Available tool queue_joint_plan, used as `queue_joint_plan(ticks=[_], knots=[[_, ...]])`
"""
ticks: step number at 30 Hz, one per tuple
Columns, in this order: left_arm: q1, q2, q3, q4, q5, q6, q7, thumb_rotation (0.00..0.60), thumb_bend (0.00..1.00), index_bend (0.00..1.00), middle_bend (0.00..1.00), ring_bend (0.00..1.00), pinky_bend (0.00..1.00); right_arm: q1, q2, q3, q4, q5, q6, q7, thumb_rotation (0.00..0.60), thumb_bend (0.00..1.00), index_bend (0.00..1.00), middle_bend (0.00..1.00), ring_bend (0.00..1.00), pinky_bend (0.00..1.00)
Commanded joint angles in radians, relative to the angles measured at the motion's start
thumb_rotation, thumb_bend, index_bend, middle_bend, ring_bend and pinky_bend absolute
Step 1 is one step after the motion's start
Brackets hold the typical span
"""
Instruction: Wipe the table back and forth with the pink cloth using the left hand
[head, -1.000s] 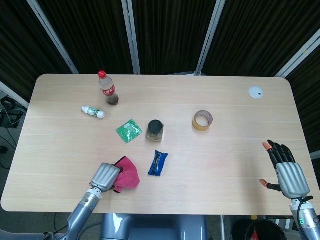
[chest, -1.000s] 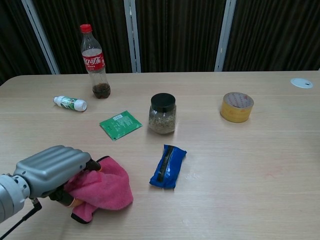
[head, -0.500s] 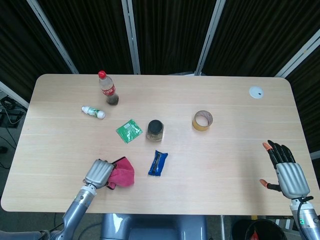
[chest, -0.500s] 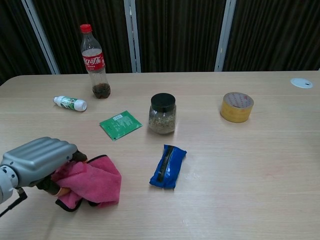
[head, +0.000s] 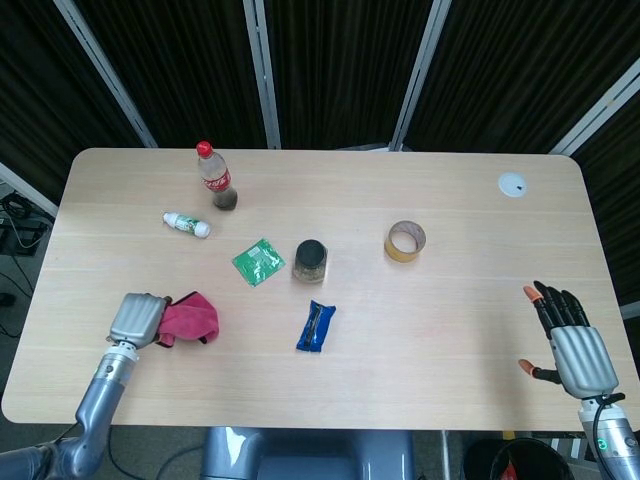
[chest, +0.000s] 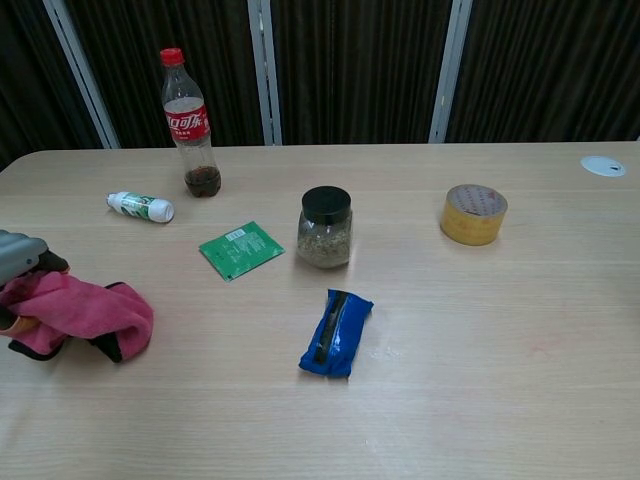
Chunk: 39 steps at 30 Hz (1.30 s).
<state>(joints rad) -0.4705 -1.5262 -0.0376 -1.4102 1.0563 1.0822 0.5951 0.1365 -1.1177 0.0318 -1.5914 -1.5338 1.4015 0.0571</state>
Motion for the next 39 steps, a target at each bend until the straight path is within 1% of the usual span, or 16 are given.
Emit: queue_joint_plan(ticks=[1,4,9,16,19,30,34,39], knots=[[0.003,0.012,-0.007,0.014,-0.005,-0.011,-0.023,0.600,0.70,0.83,0.58,0.50,0.57,0.000,-0.001,0.000,0.000,0.000,0.000,-0.002,0.600,0.00,0.00,0.00,0.00,0.00],[0.000,0.012,-0.009,0.002,0.001,-0.016,-0.035,0.600,0.70,0.83,0.58,0.50,0.57,-0.001,-0.001,0.000,0.000,0.000,0.001,-0.002,0.600,0.00,0.00,0.00,0.00,0.00],[-0.011,-0.011,-0.007,-0.056,0.019,-0.014,-0.025,0.600,0.70,0.83,0.58,0.50,0.57,0.000,-0.001,0.001,-0.001,0.001,0.001,0.000,0.600,0.00,0.00,0.00,0.00,0.00],[-0.031,-0.063,0.016,-0.149,0.058,-0.010,0.030,0.600,0.70,0.83,0.58,0.50,0.57,-0.001,-0.004,0.002,0.007,-0.004,0.008,-0.002,0.600,0.00,0.00,0.00,0.00,0.00],[-0.046,-0.110,0.019,-0.183,0.058,-0.009,0.072,0.600,0.70,0.83,0.58,0.50,0.57,-0.001,-0.005,0.003,0.008,-0.003,0.011,-0.001,0.600,0.00,0.00,0.00,0.00,0.00],[-0.095,-0.233,-0.010,-0.222,0.001,0.005,0.192,0.600,0.70,0.83,0.58,0.50,0.57,-0.004,-0.011,0.010,0.018,-0.006,0.026,0.011,0.600,0.00,0.00,0.00,0.00,0.00],[-0.104,-0.245,-0.013,-0.213,-0.020,0.013,0.216,0.600,0.70,0.83,0.58,0.50,0.57,-0.005,-0.011,0.010,0.020,-0.006,0.029,0.016,0.600,0.00,0.00,0.00,0.00,0.00],[-0.105,-0.216,-0.021,-0.180,-0.046,0.024,0.220,0.600,0.70,0.83,0.58,0.50,0.57,-0.004,-0.011,0.009,0.020,-0.008,0.027,0.019,0.600,0.00,0.00,0.00,0.00,0.00]])
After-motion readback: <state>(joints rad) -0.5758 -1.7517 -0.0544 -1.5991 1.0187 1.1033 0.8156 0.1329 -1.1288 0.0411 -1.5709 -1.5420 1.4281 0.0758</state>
